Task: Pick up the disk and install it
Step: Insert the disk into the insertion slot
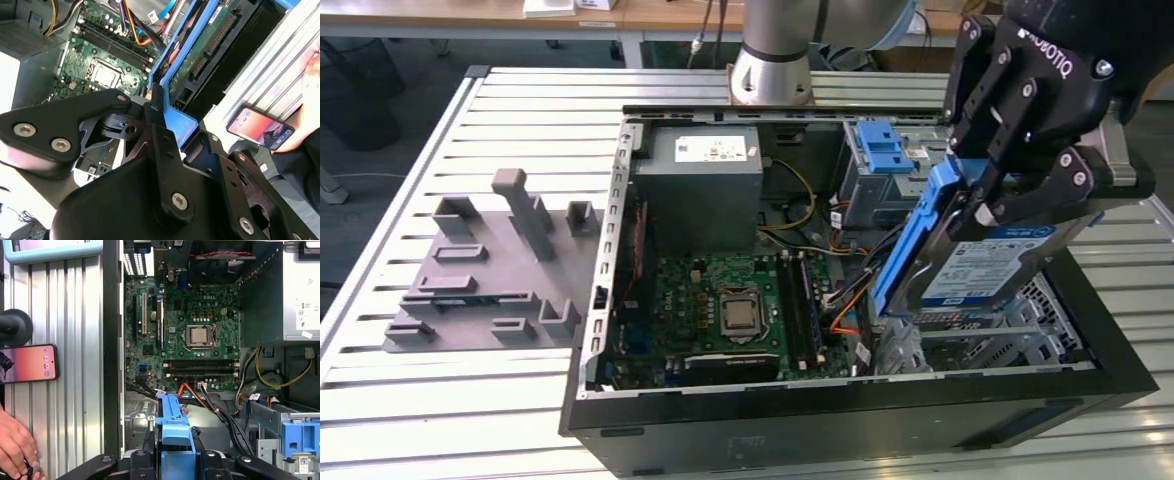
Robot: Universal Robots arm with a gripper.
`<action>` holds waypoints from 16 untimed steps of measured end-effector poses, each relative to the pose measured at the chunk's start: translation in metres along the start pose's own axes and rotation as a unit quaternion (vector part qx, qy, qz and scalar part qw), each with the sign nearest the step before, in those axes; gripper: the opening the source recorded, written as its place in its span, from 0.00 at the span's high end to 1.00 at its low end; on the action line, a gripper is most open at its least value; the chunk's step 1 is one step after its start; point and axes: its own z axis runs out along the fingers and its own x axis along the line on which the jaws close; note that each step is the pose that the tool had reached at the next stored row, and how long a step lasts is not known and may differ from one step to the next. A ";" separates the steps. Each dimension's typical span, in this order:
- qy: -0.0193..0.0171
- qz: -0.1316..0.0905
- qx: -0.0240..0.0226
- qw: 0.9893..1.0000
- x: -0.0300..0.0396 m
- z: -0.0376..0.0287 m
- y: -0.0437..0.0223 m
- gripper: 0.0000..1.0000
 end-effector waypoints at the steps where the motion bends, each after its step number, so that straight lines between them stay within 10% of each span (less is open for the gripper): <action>1: 0.000 0.000 0.000 1.000 0.0000 0.0000 -0.0020 0.64; 16: 0.000 0.000 -0.001 1.000 -0.0002 0.0016 -0.0179 0.64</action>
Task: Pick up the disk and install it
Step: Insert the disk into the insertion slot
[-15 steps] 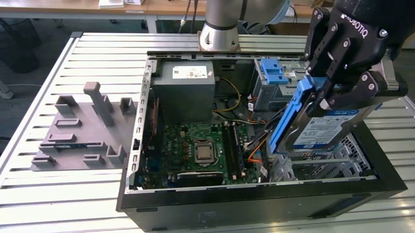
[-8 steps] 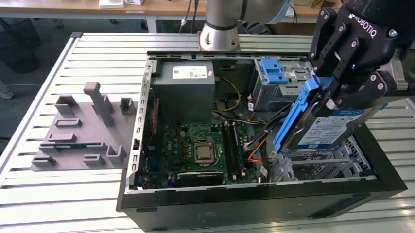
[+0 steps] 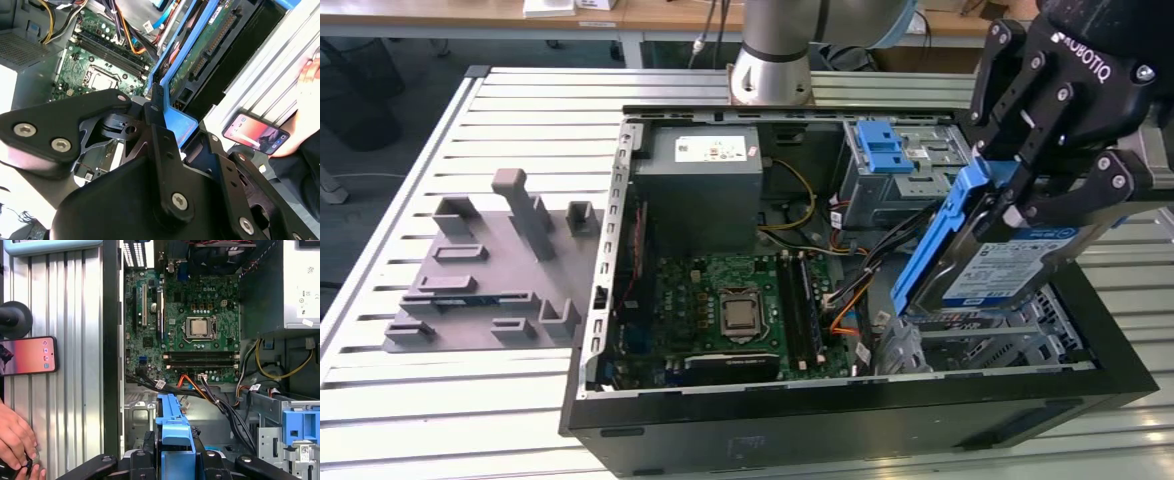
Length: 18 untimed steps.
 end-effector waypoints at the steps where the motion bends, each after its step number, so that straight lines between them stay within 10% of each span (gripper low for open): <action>1: 0.000 0.000 0.000 1.000 0.0000 0.0006 -0.0014 0.64; 18: 0.000 0.000 0.000 1.000 -0.0002 0.0102 -0.0216 0.64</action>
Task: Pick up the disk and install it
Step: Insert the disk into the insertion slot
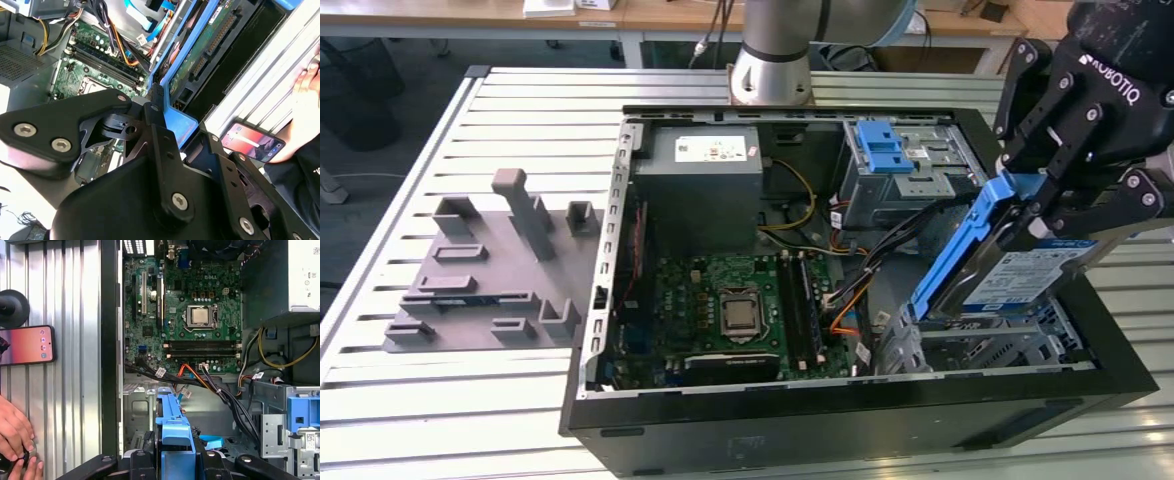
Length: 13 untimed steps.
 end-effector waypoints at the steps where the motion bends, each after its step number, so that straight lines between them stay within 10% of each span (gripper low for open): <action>1: 0.000 0.000 0.000 1.000 0.0000 0.0004 -0.0005 0.64; 13: 0.000 0.000 0.000 1.000 0.0002 0.0080 -0.0014 0.64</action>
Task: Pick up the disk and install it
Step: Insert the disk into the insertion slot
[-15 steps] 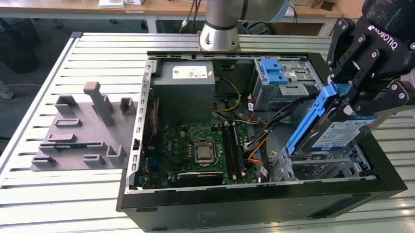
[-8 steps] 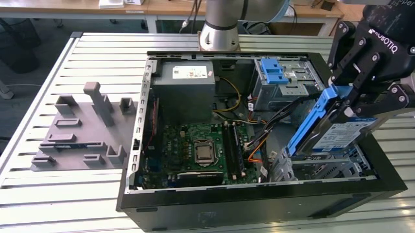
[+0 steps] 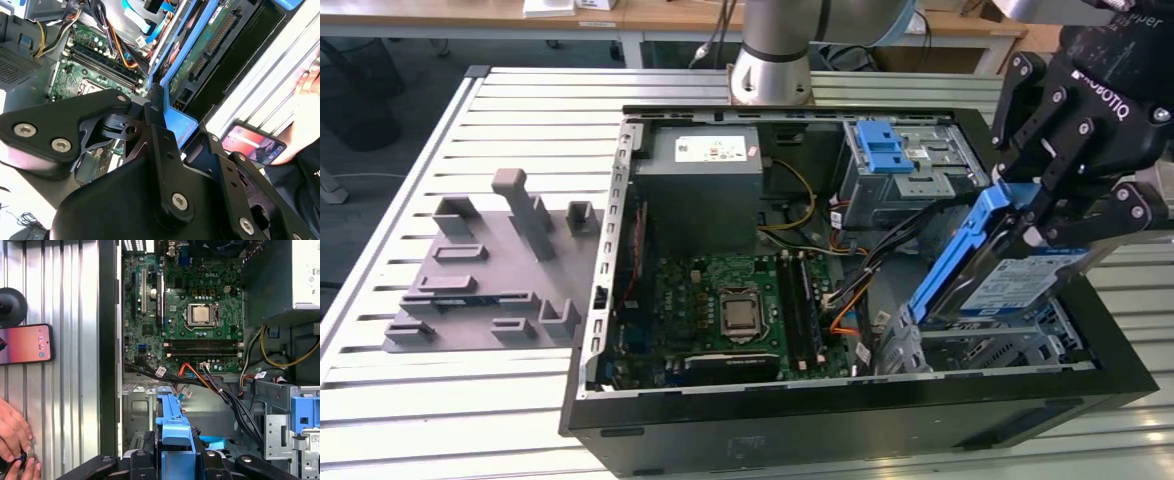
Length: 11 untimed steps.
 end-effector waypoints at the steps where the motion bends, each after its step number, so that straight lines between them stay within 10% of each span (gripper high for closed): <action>1: 0.000 0.000 0.000 1.000 0.0000 0.0009 0.0000 0.64; 11: 0.000 0.000 0.000 1.000 0.0003 0.0108 -0.0001 0.64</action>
